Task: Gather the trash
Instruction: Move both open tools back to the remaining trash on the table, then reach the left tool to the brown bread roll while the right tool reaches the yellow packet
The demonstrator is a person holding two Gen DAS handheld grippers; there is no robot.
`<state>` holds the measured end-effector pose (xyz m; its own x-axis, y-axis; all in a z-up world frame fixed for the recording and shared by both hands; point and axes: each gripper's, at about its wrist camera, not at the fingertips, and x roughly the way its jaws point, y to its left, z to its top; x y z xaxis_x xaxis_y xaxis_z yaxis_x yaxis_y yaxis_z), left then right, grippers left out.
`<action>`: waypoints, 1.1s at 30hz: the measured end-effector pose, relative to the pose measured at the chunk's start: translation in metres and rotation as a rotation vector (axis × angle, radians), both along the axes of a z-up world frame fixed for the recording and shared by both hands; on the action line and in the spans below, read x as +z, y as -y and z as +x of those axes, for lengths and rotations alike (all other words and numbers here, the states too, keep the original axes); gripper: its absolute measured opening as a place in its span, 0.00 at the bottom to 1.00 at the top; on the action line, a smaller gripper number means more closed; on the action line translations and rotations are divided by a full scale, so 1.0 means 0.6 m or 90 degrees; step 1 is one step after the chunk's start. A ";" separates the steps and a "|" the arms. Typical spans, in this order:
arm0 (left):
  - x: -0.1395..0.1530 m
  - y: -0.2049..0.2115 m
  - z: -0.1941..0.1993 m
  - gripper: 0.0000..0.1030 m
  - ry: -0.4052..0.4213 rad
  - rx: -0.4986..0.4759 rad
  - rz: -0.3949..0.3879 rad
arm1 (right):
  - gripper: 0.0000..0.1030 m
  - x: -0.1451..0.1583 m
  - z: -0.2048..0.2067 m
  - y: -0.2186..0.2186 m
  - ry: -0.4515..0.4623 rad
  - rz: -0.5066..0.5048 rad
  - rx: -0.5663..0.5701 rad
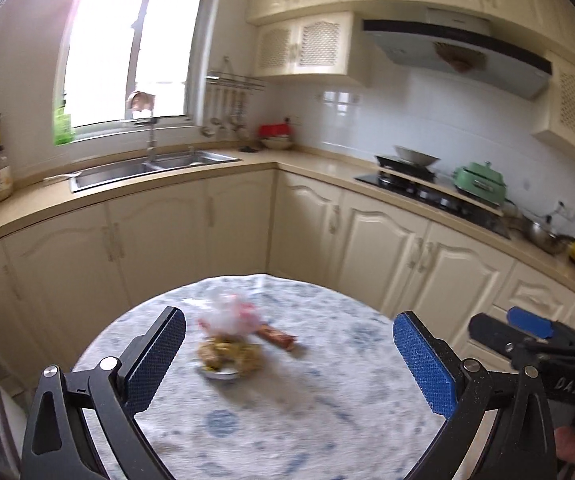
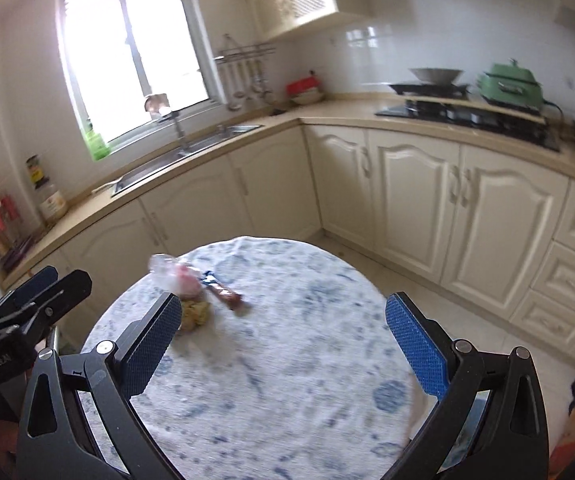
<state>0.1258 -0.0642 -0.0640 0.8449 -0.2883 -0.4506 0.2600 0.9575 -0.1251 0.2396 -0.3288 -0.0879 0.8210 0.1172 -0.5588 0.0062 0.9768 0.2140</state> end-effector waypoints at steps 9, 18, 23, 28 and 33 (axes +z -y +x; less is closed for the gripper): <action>-0.036 -0.099 -0.034 0.99 -0.039 0.078 0.007 | 1.00 -0.022 0.073 -0.098 -0.022 -0.027 0.081; -0.074 -0.087 0.128 0.99 -0.119 0.080 0.031 | 1.00 -0.113 0.158 -0.141 -0.109 -0.016 0.128; -0.117 -0.082 0.215 0.99 -0.175 0.091 0.040 | 0.91 -0.190 0.227 -0.169 -0.181 0.012 0.161; -0.139 -0.087 0.266 0.99 -0.201 0.098 0.048 | 0.68 -0.251 0.272 -0.203 -0.238 0.036 0.191; -0.155 -0.086 0.308 0.99 -0.217 0.096 0.045 | 0.47 -0.279 0.288 -0.224 -0.251 0.062 0.202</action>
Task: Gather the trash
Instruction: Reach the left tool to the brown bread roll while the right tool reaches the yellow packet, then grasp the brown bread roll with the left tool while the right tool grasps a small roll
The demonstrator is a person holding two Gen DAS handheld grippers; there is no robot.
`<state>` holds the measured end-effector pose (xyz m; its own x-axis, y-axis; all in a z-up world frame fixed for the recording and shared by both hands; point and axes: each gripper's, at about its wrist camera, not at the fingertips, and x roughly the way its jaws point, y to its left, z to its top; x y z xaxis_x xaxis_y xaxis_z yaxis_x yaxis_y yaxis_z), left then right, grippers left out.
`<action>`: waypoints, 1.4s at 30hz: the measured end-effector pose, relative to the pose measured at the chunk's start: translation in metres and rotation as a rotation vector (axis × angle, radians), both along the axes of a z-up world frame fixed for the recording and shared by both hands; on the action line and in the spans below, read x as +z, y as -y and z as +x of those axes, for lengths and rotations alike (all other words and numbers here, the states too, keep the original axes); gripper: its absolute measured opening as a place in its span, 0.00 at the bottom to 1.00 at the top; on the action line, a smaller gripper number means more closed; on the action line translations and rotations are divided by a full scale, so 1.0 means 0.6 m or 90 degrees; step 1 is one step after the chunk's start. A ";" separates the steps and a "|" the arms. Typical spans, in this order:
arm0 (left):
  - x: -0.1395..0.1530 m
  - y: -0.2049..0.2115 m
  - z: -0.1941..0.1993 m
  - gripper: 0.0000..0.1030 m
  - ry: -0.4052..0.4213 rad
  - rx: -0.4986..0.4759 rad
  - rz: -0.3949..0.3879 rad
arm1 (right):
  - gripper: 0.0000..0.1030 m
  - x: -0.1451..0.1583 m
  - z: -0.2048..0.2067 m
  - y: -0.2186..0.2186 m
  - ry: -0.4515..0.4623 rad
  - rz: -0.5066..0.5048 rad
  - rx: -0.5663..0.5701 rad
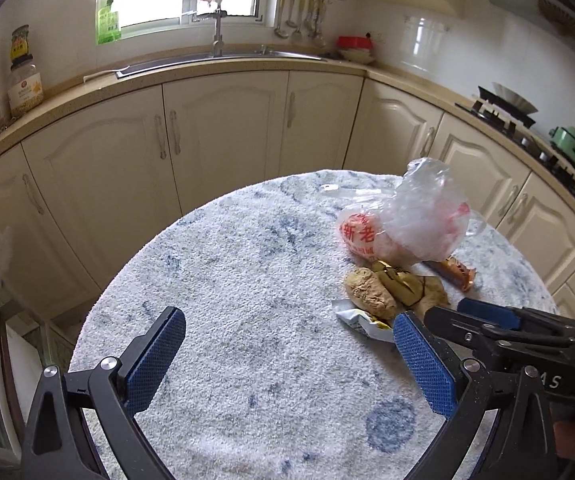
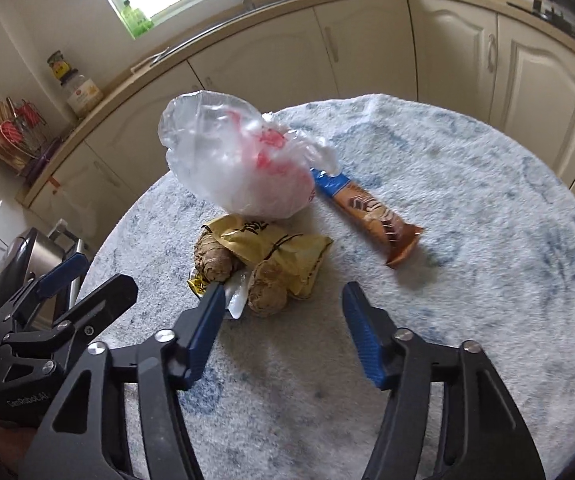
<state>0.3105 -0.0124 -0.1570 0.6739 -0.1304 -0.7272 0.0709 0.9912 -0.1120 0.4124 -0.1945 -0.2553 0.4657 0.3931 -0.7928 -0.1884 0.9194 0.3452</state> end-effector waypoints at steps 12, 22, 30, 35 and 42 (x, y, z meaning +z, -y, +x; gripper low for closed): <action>-0.045 0.031 0.116 0.99 -0.017 -0.064 -0.007 | 0.33 -0.005 -0.005 0.023 0.001 0.005 -0.012; -0.086 0.057 0.205 0.74 -0.060 -0.116 -0.007 | 0.35 -0.001 -0.011 0.035 -0.001 -0.003 -0.010; -0.093 0.056 0.257 0.36 -0.055 -0.144 -0.039 | 0.35 0.005 -0.025 0.036 -0.005 0.006 -0.013; -0.096 0.024 0.283 0.36 -0.047 -0.111 -0.074 | 0.35 -0.002 -0.018 0.016 -0.008 0.002 -0.007; -0.087 -0.011 0.284 0.36 -0.024 -0.069 -0.084 | 0.21 -0.002 -0.026 0.006 0.002 -0.004 -0.003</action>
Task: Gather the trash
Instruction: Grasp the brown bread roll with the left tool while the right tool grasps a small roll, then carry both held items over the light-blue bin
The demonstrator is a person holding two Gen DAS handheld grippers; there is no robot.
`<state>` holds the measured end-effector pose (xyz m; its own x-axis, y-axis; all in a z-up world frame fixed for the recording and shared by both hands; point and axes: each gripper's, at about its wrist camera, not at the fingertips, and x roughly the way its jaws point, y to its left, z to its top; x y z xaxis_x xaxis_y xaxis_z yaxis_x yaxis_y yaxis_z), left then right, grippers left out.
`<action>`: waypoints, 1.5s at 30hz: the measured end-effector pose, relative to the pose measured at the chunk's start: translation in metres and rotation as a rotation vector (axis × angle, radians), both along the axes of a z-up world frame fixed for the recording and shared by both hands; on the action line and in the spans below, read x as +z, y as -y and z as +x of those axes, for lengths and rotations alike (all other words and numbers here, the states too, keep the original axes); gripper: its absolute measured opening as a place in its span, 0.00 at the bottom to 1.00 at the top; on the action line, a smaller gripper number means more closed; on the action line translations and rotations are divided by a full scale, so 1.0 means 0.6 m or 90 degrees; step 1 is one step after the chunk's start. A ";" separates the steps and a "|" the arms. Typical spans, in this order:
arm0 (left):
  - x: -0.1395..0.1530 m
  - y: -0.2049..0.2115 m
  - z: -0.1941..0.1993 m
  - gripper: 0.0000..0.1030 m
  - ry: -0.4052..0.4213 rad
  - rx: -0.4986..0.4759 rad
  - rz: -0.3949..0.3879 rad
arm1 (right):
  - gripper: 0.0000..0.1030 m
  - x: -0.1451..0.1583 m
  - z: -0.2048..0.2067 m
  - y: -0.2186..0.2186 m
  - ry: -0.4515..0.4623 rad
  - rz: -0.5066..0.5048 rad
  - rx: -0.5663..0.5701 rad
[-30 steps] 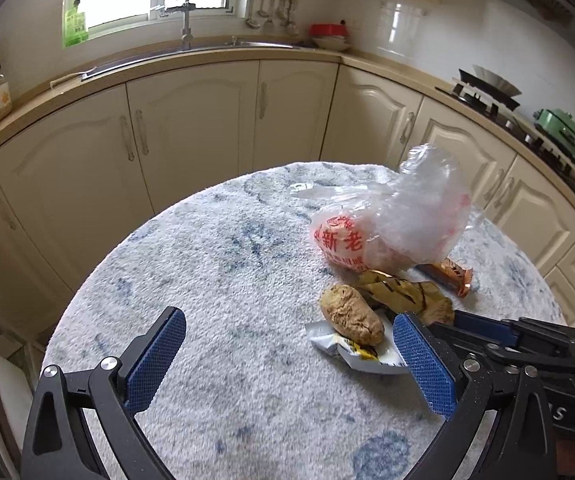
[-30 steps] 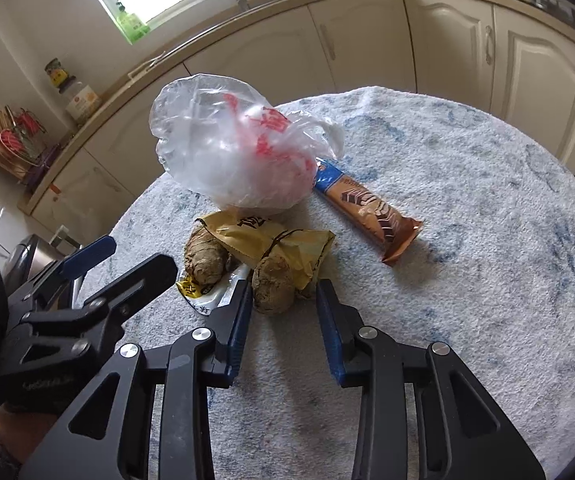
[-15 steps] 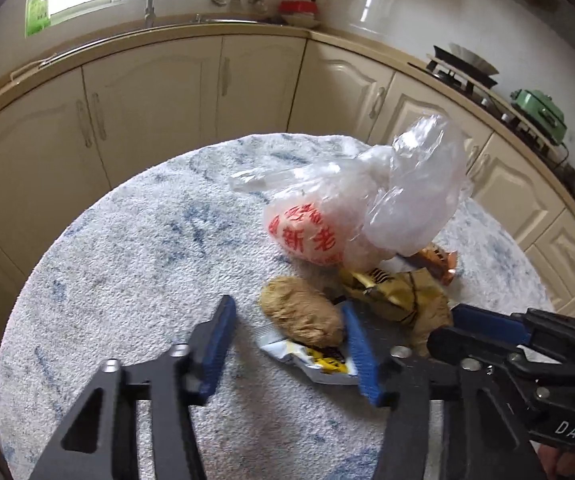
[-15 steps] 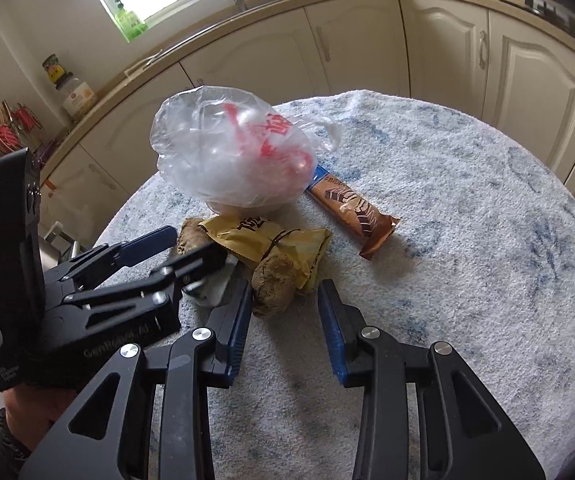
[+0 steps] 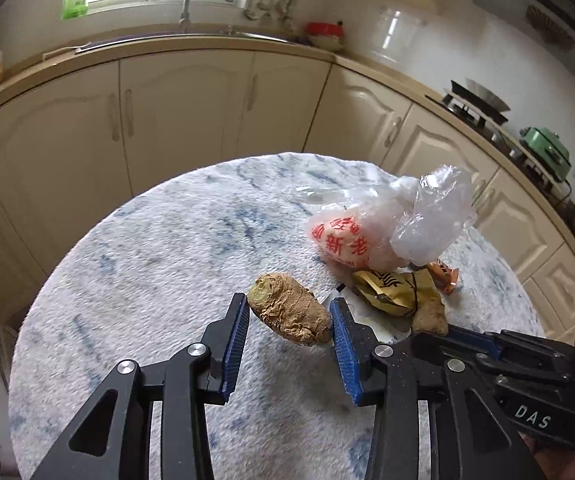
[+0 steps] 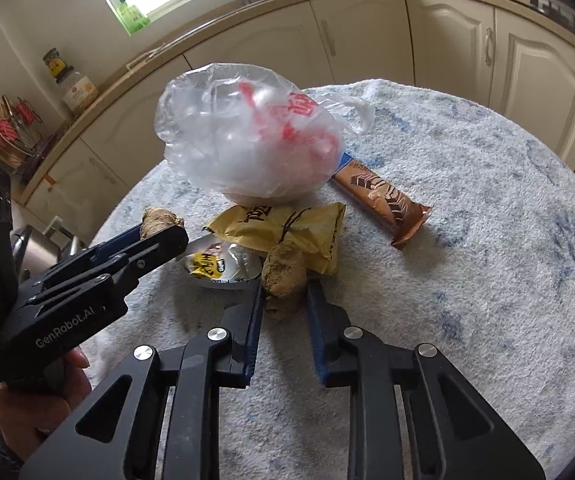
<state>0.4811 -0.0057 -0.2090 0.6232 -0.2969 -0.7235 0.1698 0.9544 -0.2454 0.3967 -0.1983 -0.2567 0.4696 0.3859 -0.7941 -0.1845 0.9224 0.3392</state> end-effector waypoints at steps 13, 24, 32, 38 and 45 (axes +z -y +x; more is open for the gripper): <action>0.055 0.038 -0.157 0.36 0.059 -0.039 0.001 | 0.21 0.060 -0.095 0.073 0.058 0.001 -0.045; 0.144 0.189 -0.253 0.36 0.138 -0.155 0.003 | 0.21 0.163 -0.218 0.234 0.153 0.013 -0.153; 0.174 0.374 -0.307 0.36 0.170 -0.283 0.005 | 0.21 0.203 -0.339 0.409 0.191 -0.011 -0.290; 0.171 0.525 -0.341 0.36 0.167 -0.384 -0.010 | 0.21 0.206 -0.433 0.534 0.192 -0.037 -0.401; 0.130 0.694 -0.376 0.36 0.123 -0.492 -0.019 | 0.21 0.176 -0.522 0.657 0.162 -0.062 -0.500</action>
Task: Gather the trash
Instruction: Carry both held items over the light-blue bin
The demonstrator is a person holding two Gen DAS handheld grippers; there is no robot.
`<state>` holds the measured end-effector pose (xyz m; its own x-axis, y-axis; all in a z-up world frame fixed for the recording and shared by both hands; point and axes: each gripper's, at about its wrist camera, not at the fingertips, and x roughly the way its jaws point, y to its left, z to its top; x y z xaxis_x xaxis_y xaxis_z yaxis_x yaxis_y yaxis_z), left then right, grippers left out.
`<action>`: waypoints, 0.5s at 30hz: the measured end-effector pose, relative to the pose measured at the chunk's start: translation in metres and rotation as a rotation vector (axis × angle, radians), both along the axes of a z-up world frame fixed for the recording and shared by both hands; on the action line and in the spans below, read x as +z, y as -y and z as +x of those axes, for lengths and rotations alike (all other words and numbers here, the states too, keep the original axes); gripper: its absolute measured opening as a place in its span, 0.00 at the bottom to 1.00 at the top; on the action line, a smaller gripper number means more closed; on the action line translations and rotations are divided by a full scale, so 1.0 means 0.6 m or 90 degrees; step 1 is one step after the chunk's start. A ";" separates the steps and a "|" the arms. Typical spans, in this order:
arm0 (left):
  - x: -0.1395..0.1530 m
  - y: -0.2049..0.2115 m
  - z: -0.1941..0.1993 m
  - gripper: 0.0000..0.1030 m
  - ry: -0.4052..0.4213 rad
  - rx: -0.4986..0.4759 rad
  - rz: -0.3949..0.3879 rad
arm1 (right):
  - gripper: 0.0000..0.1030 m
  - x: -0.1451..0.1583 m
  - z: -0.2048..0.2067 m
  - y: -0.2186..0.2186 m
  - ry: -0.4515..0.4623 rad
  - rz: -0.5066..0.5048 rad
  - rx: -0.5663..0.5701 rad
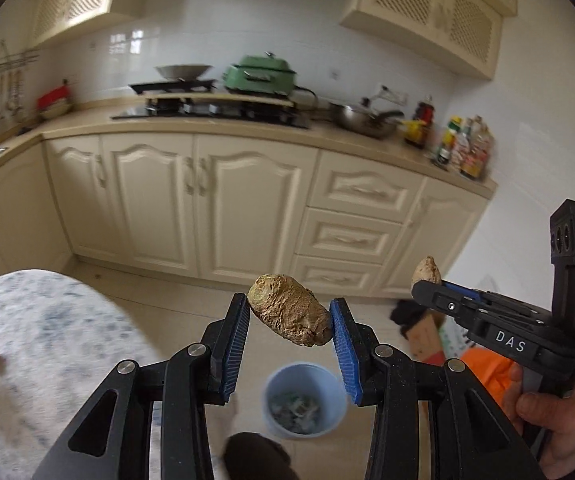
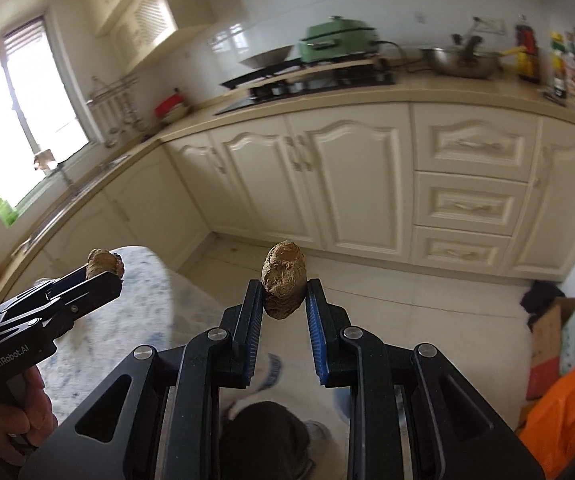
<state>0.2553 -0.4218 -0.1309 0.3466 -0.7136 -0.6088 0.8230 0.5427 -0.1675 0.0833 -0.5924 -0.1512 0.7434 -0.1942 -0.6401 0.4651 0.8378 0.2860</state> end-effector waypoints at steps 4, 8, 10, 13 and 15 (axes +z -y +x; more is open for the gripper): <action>-0.045 0.090 -0.001 0.36 -0.037 -0.041 0.038 | 0.21 -0.048 -0.020 0.056 -0.032 0.024 -0.031; -0.094 0.175 0.009 0.36 -0.072 -0.075 0.088 | 0.21 -0.114 -0.036 0.101 -0.067 0.063 -0.052; -0.115 0.215 0.018 0.36 -0.092 -0.083 0.110 | 0.21 -0.149 -0.039 0.121 -0.078 0.087 -0.059; -0.152 0.277 0.034 0.37 -0.111 -0.089 0.149 | 0.21 -0.194 -0.035 0.150 -0.096 0.113 -0.066; -0.174 0.313 0.036 0.37 -0.121 -0.093 0.174 | 0.21 -0.217 -0.028 0.159 -0.106 0.129 -0.069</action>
